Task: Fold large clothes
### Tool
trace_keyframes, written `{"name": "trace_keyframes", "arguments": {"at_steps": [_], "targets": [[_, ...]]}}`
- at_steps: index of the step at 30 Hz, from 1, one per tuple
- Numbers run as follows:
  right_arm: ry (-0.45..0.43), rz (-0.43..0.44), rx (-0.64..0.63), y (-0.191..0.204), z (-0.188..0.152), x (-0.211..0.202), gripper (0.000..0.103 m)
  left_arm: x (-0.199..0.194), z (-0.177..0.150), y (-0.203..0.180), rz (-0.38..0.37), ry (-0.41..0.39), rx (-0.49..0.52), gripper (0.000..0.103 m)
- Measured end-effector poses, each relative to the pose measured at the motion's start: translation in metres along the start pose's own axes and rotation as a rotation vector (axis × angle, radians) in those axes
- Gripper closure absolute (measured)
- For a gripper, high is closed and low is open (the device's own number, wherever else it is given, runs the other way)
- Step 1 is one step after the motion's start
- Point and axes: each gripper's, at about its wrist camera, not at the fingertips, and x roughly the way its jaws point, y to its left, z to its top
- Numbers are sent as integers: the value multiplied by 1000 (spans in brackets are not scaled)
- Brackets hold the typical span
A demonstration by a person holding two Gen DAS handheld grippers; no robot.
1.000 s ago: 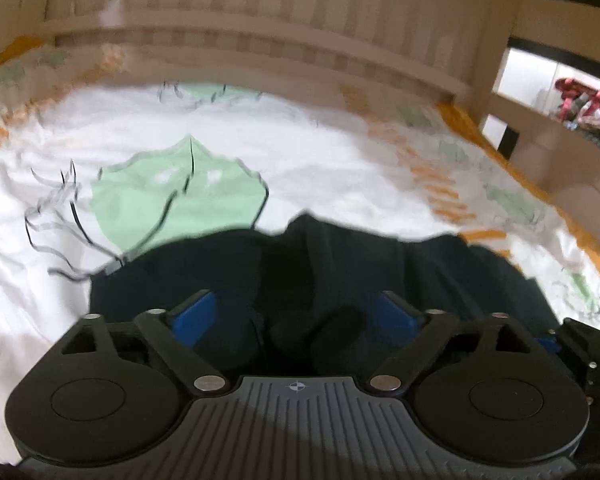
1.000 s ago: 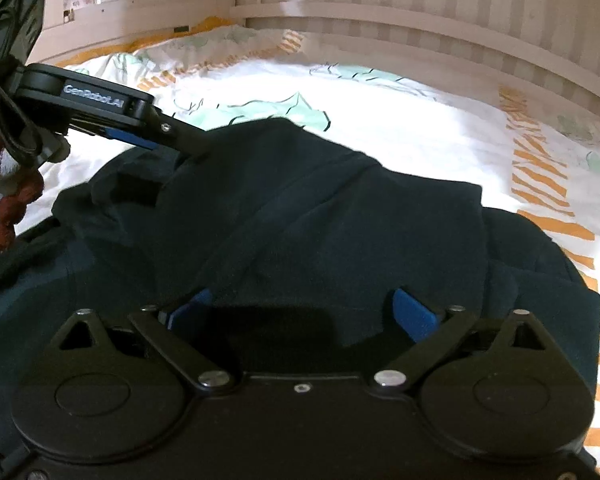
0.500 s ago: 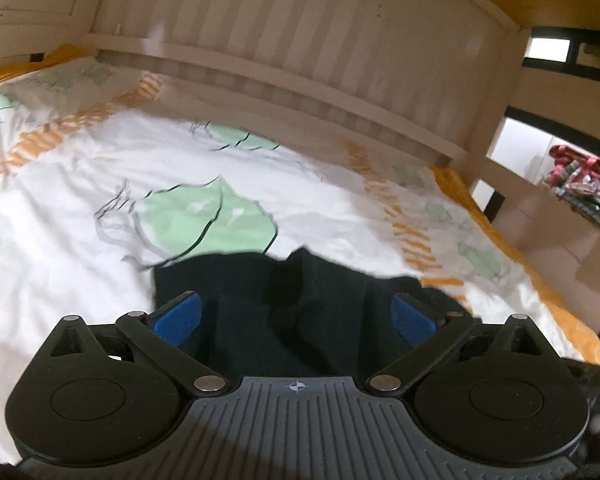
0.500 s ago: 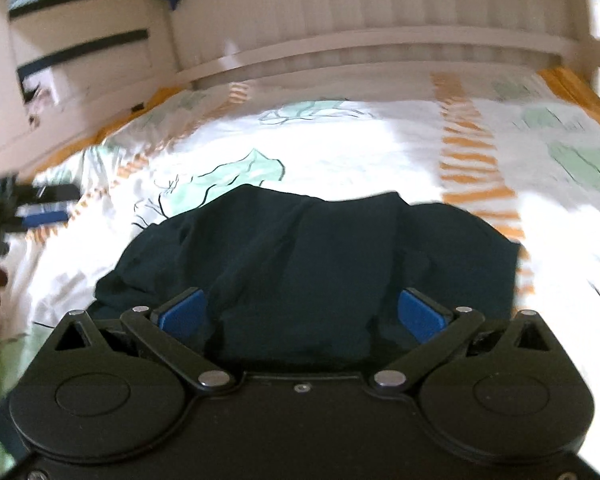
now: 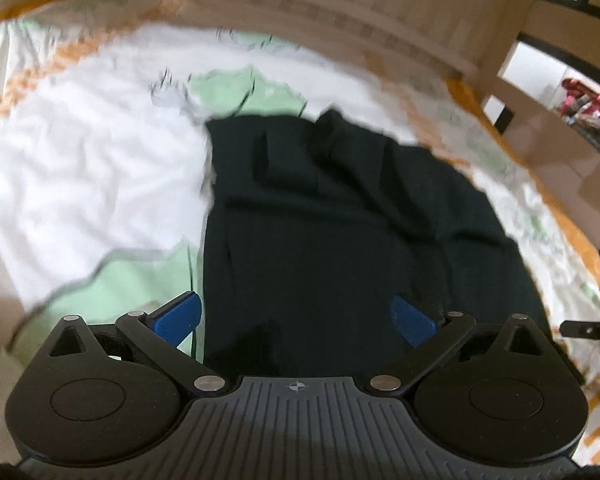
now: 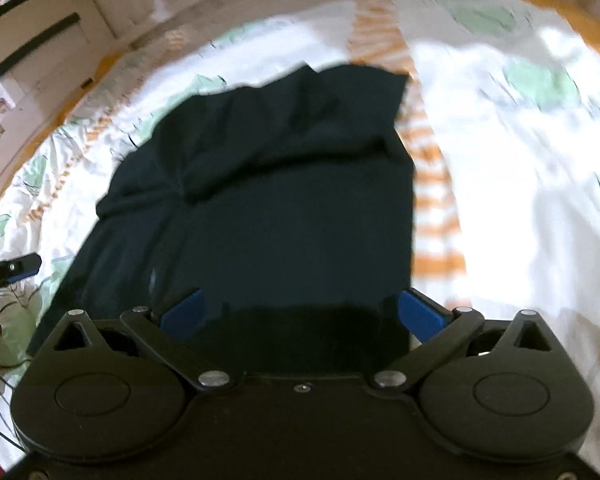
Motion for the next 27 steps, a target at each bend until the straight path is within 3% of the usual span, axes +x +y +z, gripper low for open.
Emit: {"name": "trace_keyframes", "arguments": {"at_steps": [7,11,27], "targets": [[89,30,149,-21,-31,-5,1,5,-27,8,-1,94,-19,0],[111,41,159,-24,-34,2,0,21,-40,15,1,186,-32,0],[154,67,128,-20,-38,21,0,20,-51,12,2,144,-34,1]]}}
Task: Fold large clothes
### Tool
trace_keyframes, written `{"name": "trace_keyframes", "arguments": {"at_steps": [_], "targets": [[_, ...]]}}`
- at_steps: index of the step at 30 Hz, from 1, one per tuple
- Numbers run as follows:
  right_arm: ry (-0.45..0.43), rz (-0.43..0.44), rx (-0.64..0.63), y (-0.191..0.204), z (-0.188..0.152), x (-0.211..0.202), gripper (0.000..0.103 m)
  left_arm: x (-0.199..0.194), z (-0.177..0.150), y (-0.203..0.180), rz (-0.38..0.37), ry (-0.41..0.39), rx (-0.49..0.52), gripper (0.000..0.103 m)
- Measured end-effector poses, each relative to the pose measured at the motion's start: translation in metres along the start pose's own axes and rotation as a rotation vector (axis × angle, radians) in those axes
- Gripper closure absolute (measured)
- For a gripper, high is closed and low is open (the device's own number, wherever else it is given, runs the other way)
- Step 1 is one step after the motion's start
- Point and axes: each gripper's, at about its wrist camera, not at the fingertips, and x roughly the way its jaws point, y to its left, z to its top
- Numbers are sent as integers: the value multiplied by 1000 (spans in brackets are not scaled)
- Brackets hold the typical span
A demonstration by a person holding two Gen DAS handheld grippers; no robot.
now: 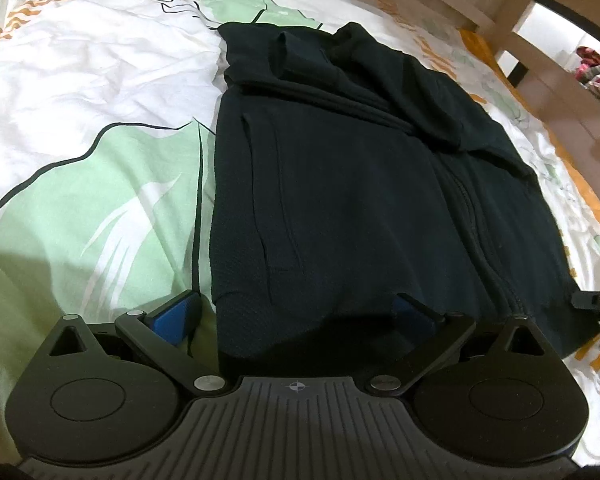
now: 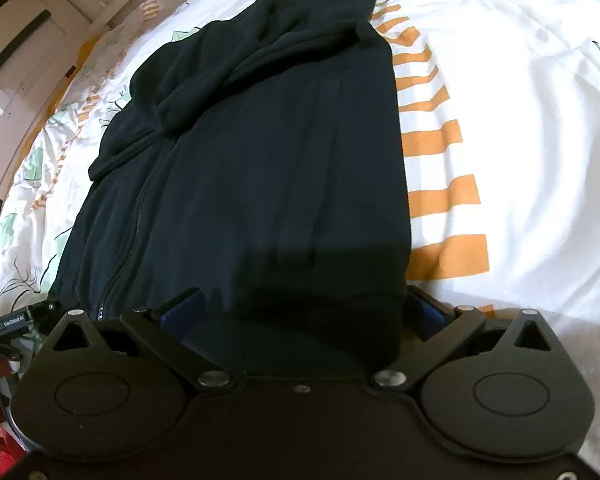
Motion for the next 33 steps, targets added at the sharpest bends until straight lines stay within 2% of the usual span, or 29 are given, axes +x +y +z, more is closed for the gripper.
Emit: {"name": "trace_keyframes", "arguments": {"at_steps": [12,13,14,15,16,17,18,19,22,23,24,29,33], "targets": [[42,85,7,9,-10,-7,0,-9,-7,-6,-16,1,-18,3],[42,90,11,8,-10,-8,1,-10,-7,-5,-10,-4,-24,13],[41,89,10,8,-10,-9,5,-11,-7,-5,-1,-10,-30,17],[39,84,11,8,-10,-9,16,-12,-7,-3,-2,-19,-41,26],[39,78,15,8,-10,-9,23,-14,-8,-1,-8,-29,-51,40],[39,74,22,8,-11,-9,38,-17,-8,0,-11,-41,-60,49],[40,66,29,7,-11,-9,49,-18,-7,1,-14,-51,-68,69],[38,50,35,6,-11,-9,54,-20,-7,2,-7,-64,-75,90],[19,39,61,3,-10,-12,70,-24,-6,4,-26,-85,-102,92],[6,42,70,2,-10,-14,78,-26,-4,5,-34,-94,-114,92],[-9,53,79,1,-10,-17,81,-29,-4,5,-51,-109,-132,92],[-121,202,168,-7,-3,-37,88,-44,8,15,-151,-162,-281,93],[-191,324,231,-9,8,-44,88,-58,31,9,-192,-228,-293,92]]}}
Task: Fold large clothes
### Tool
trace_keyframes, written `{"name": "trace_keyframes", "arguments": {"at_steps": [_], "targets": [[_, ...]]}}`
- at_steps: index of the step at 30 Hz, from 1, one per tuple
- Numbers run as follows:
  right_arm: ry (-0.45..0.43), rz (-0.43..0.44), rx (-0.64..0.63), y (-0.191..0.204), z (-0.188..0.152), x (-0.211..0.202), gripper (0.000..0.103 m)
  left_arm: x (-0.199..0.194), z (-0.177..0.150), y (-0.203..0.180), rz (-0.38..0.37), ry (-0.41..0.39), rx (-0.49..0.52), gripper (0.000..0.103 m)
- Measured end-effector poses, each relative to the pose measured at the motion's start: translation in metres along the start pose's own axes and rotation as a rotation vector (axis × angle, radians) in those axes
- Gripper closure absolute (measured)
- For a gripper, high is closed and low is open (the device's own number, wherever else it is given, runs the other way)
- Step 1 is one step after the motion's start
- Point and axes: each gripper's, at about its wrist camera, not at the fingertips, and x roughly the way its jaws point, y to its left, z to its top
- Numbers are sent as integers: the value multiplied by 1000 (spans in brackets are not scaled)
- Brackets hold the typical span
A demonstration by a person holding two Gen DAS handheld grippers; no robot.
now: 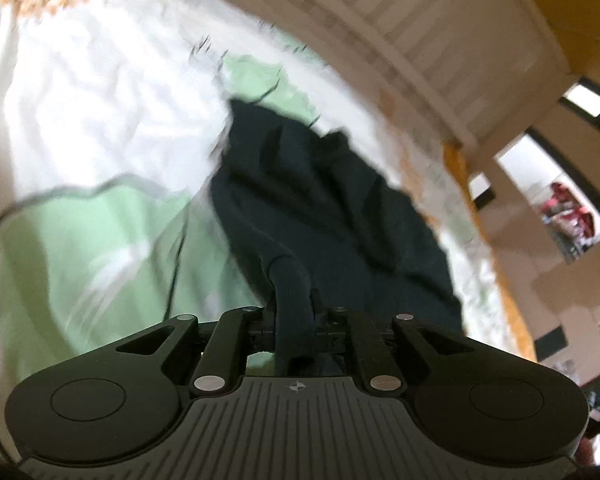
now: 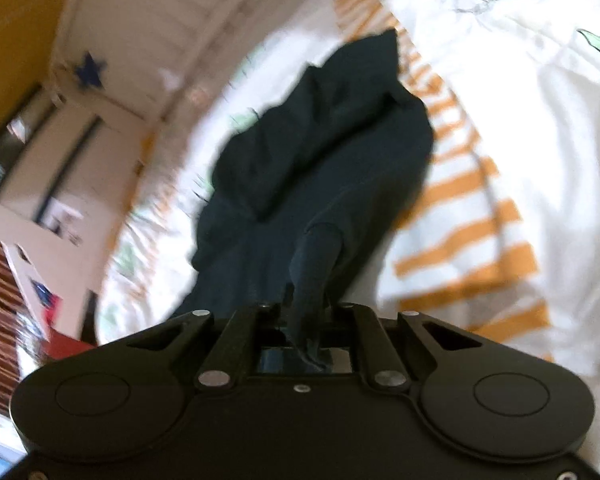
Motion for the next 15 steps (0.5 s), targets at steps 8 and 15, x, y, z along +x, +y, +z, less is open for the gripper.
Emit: {"name": "trace_keyframes", "arguments": {"at_steps": [8,15], "targets": [[-140,117,-10,21,57,16,88,19,76,-29,-91,-133,-2,92],[-228,105,-16,21,125,54,87,103,135,-40,-63,-169,-3,92]]}}
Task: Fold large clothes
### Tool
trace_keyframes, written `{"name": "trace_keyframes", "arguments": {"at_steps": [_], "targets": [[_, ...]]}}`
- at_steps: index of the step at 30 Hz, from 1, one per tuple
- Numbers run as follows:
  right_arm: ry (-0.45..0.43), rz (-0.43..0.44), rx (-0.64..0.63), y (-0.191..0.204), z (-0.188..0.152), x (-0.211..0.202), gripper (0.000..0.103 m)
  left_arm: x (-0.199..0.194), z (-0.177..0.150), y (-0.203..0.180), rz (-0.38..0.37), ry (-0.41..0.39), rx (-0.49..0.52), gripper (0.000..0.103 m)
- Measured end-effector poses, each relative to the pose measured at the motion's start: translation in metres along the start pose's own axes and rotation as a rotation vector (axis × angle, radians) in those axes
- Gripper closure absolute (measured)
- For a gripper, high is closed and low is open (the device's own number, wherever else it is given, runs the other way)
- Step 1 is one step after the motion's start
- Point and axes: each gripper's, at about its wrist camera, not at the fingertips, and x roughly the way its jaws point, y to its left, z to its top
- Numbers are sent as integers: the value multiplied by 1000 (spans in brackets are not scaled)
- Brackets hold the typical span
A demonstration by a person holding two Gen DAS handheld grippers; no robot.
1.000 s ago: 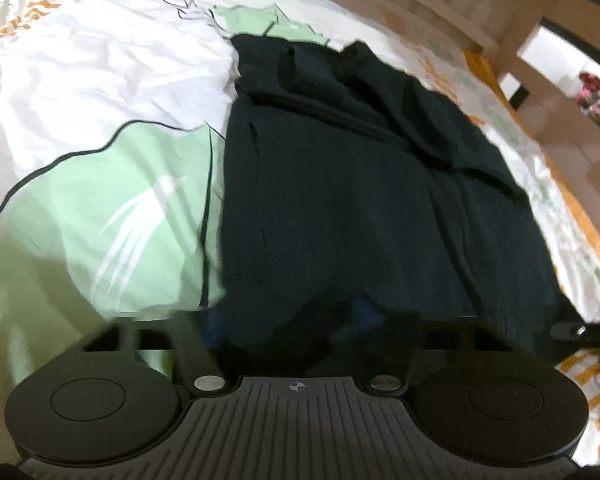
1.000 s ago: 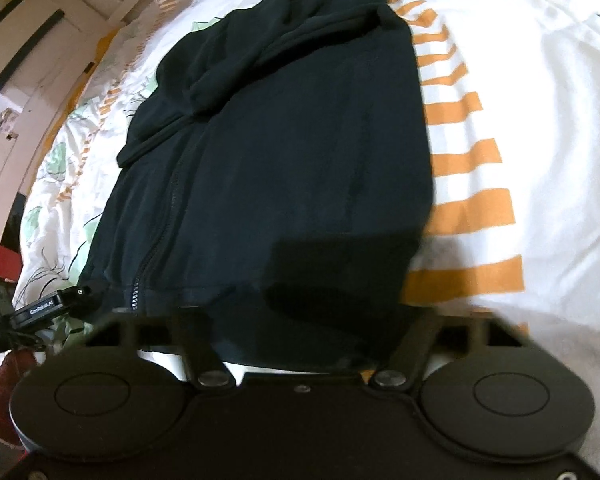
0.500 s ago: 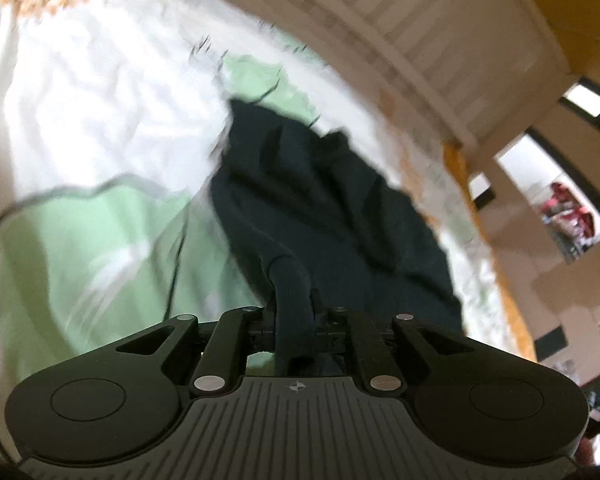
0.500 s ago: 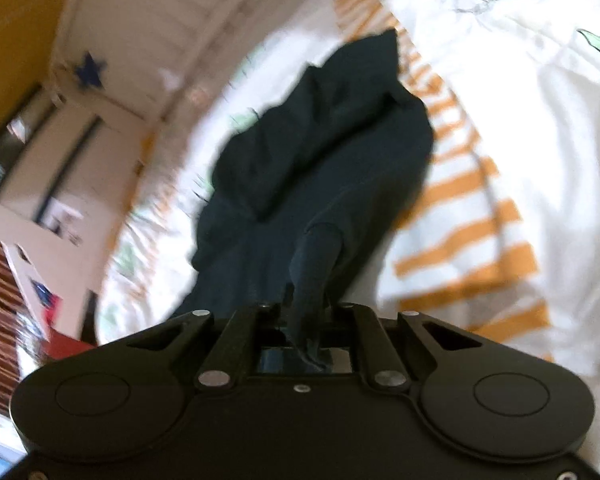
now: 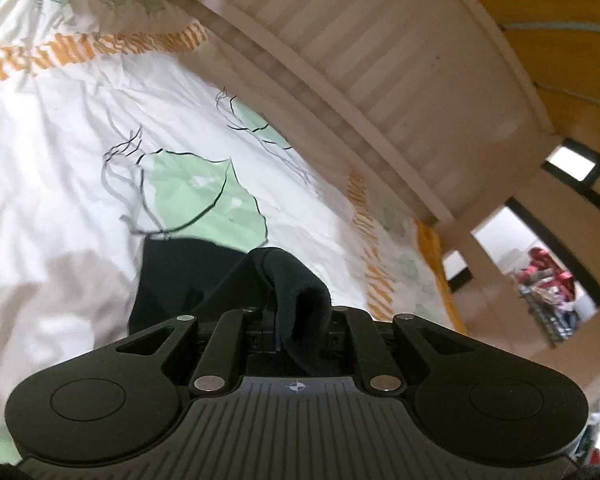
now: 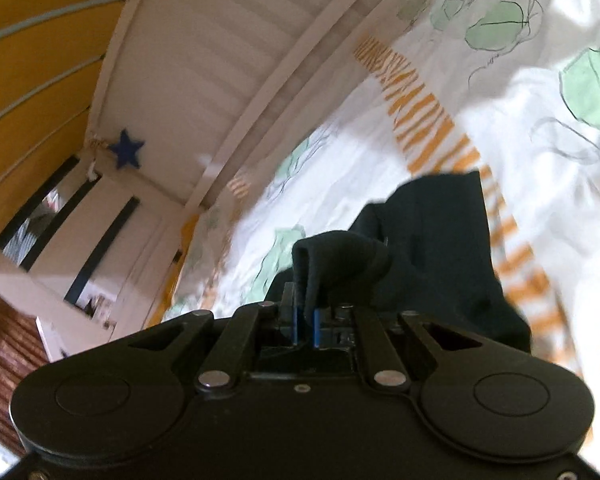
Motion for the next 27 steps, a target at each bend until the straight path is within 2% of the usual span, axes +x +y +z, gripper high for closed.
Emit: {"name": "trace_keyframes", "arguments": {"at_steps": [3,7,11,14,15,16,17,18,19,20,21,23,27], "targets": [[-8,-47,-30,-8,21,35,87,39,5,4,58,6,16,92],[-10,-125,-62,-22,40,79,87,70,6,24,132,34,26,91],[21,-195,-77,-37,43,108,86,89,3,42,151,70,-16,87],[24,-215,-93,-45,42,119,84,97,2,48,131,100,-44,76],[17,-218,-100,-46,40,119,81,97,2,50,116,109,-47,69],[11,-218,-110,-45,39,118,79,97,3,50,97,112,-48,57],[0,-218,-122,-43,38,116,69,99,4,49,79,111,-48,48],[-16,-221,-138,-41,38,115,48,95,5,47,71,89,-38,23],[-41,-220,-164,-37,37,111,38,88,5,43,78,53,-18,9],[-64,-216,-190,-33,36,107,18,80,6,39,87,16,5,8],[-82,-216,-213,-30,36,104,13,73,7,34,94,-7,30,8],[-96,-233,-275,-19,34,97,13,64,7,22,105,-17,88,8],[-85,-274,-453,9,14,91,13,58,-10,-11,153,41,279,8]]}}
